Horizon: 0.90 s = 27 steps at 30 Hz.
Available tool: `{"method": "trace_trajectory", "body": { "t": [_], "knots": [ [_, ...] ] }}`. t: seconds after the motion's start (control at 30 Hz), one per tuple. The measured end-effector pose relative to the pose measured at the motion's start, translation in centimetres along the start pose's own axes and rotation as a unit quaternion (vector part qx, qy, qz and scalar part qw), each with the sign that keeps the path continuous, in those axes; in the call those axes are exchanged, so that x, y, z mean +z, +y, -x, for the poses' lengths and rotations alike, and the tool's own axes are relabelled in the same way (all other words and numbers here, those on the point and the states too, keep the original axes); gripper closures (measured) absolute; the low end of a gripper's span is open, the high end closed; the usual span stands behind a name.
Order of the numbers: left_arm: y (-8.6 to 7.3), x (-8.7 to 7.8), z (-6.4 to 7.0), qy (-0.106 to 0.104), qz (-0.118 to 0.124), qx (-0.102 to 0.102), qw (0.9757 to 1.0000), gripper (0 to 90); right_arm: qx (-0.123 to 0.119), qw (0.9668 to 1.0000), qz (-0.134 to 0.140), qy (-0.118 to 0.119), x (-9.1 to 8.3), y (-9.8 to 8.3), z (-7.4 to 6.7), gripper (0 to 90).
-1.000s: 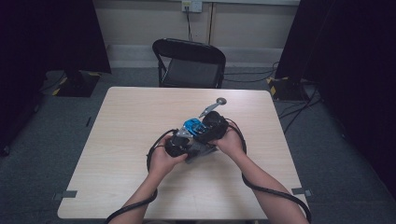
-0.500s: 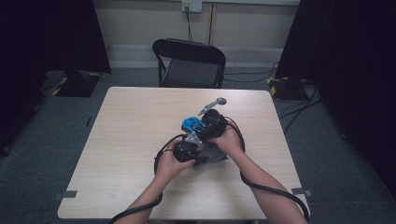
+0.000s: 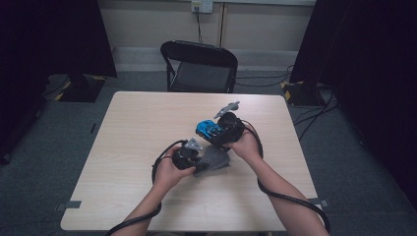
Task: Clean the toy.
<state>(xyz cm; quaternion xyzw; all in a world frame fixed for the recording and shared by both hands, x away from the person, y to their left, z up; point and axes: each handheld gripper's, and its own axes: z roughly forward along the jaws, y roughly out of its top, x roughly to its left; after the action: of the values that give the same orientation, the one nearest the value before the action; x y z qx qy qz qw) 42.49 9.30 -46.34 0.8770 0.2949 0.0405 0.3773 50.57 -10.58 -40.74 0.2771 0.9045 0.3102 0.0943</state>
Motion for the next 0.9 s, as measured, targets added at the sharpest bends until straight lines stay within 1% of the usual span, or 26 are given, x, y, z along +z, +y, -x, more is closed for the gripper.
{"method": "trace_trajectory", "body": {
  "t": [0.03, 0.07, 0.13, 0.17, 0.2, 0.23, 0.27, 0.3, 0.33, 0.37, 0.4, 0.43, 0.47, 0.53, 0.6, 0.63, 0.77, 0.83, 0.9],
  "knots": [
    [-0.2, -0.3, -0.4, 0.009, 0.003, -0.004, 0.9999, 72.2, -0.002, 1.0000, 0.000, 0.001, -0.1, 0.0, 0.0, 28.7],
    [-0.3, -0.6, -0.8, 0.017, 0.000, -0.006, 0.9998, 72.2, -0.004, 1.0000, -0.002, -0.002, -0.2, -0.1, 0.0, 28.7],
    [-0.6, -1.4, -1.6, 0.025, -0.001, -0.014, 0.9996, 72.2, -0.006, 1.0000, -0.003, 0.000, -0.3, -0.3, 0.0, 28.6],
    [-0.7, -1.7, -2.0, 0.037, 0.000, -0.016, 0.9992, 72.2, -0.006, 1.0000, -0.002, -0.002, -0.4, -0.4, 0.0, 28.6],
    [-0.8, -2.1, -2.5, 0.045, 0.001, -0.023, 0.9987, 72.2, -0.006, 1.0000, -0.002, -0.001, -0.4, -0.5, 0.0, 28.6],
    [-0.8, -2.1, -2.5, 0.045, 0.001, -0.023, 0.9987, 72.2, -0.007, 1.0000, -0.002, 0.000, -0.5, -0.5, 0.0, 28.6],
    [-1.0, -2.8, -3.4, 0.056, 0.007, -0.038, 0.9977, 72.2, -0.008, 1.0000, -0.002, -0.002, -0.5, -0.6, -0.1, 28.6],
    [-1.0, -2.8, -3.4, 0.056, 0.007, -0.038, 0.9977, 72.2, -0.008, 1.0000, -0.002, -0.002, -0.5, -0.6, -0.1, 28.6],
    [-1.1, -3.5, -4.2, 0.071, 0.013, -0.048, 0.9963, 72.2, -0.011, 0.9999, -0.005, 0.002, -0.6, -0.7, -0.3, 28.7],
    [-1.1, -3.5, -4.2, 0.071, 0.013, -0.048, 0.9963, 72.2, -0.011, 0.9999, -0.005, 0.002, -0.6, -0.7, -0.3, 28.7],
    [-1.1, -3.8, -4.6, 0.076, 0.017, -0.057, 0.9954, 72.1, -0.012, 0.9999, -0.003, 0.004, -0.6, -0.9, -0.4, 28.7],
    [-1.2, -4.2, -5.2, 0.084, 0.022, -0.069, 0.9938, 72.1, -0.013, 0.9999, -0.003, 0.004, -0.6, -0.9, -0.4, 28.7],
    [-1.2, -4.2, -5.2, 0.084, 0.022, -0.069, 0.9938, 72.1, -0.013, 0.9999, -0.002, 0.005, -0.7, -0.9, -0.5, 28.6],
    [-1.3, -4.4, -5.9, 0.090, 0.030, -0.083, 0.9921, 72.2, -0.013, 0.9999, -0.002, 0.006, -0.7, -1.0, -0.6, 28.7],
    [-1.3, -4.4, -6.5, 0.101, 0.032, -0.092, 0.9901, 72.2, -0.017, 0.9998, -0.002, 0.010, -0.6, -1.1, -0.8, 28.7],
    [-1.3, -4.5, -6.5, 0.103, 0.034, -0.093, 0.9898, 72.2, -0.018, 0.9998, -0.001, 0.010, -0.6, -1.1, -0.9, 28.7],
    [-0.9, -4.3, -6.6, 0.105, 0.037, -0.090, 0.9897, 72.1, -0.021, 0.9996, -0.005, 0.015, -0.3, -1.4, -1.2, 28.7],
    [-0.9, -4.2, -6.5, 0.106, 0.037, -0.091, 0.9895, 72.1, -0.022, 0.9997, -0.005, 0.013, -0.2, -1.5, -1.3, 28.6],
    [-0.7, -4.0, -6.5, 0.108, 0.038, -0.087, 0.9896, 72.1, -0.021, 0.9997, -0.002, 0.010, -0.1, -1.6, -1.3, 28.6]
  ]
}}
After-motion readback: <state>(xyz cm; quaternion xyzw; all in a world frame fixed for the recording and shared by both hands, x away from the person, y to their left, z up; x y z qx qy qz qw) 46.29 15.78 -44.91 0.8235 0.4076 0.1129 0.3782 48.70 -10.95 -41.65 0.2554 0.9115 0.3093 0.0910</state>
